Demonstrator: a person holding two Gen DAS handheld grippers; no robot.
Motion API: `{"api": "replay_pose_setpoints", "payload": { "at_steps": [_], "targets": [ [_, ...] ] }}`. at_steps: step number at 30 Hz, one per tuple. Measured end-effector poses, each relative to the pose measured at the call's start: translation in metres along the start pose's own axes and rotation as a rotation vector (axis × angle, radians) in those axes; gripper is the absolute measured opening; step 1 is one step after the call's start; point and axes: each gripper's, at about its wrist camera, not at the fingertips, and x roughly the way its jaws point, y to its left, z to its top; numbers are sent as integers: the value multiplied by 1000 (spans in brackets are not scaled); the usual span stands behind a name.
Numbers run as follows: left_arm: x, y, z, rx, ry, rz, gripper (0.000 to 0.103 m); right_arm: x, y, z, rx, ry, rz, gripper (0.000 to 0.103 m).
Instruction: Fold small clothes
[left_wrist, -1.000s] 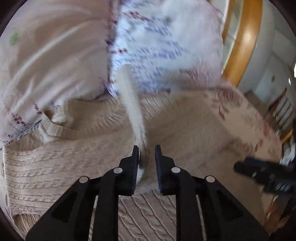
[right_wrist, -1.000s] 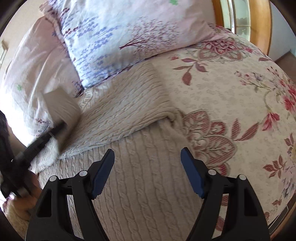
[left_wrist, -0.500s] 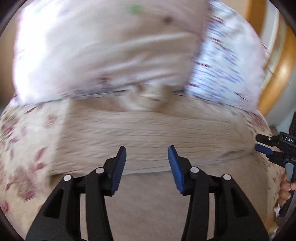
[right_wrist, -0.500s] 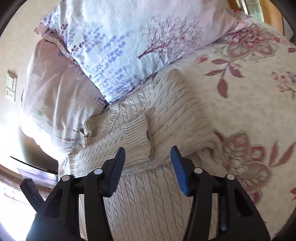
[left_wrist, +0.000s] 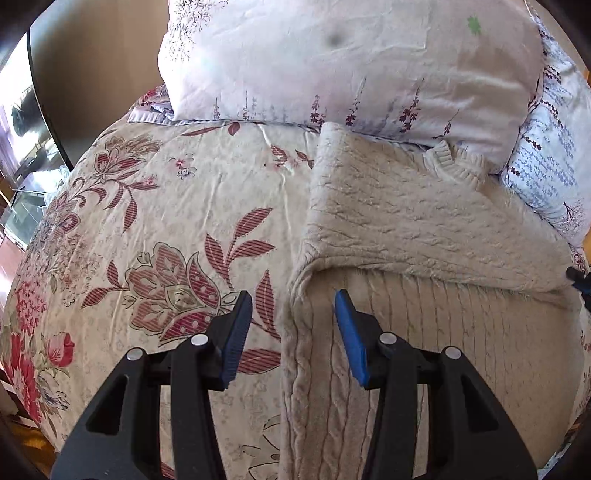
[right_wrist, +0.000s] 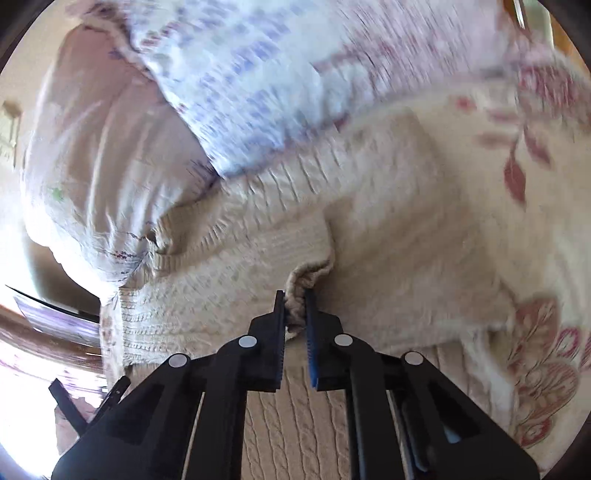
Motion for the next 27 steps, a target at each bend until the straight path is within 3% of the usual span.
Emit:
{"api": "replay_pose_setpoints", "payload": {
  "at_steps": [4,7,9,19,23,25,27],
  "targets": [
    [11,-10,1,12,25,-7,47,-29,26,10,-109,-153,-14,10],
    [14,-11,0,10,32,-10,47,-9,19,7,-123,-84,-140,10],
    [14,-10,2,10,34,-15,47,6,4,2,-73,-21,-172,10],
    [13,-9,4,18,38,-28,49,18,0,-7,-51,4,-200,10],
    [9,-4,5,-26,54,-91,49,15,3,-6,-73,16,-197,11],
    [3,1,3,-49,55,-145,50,-2,3,-5,-71,-5,-175,20],
    [-5,6,1,-57,38,-191,50,-24,-4,-3,-58,-34,-156,51]
  ]
}}
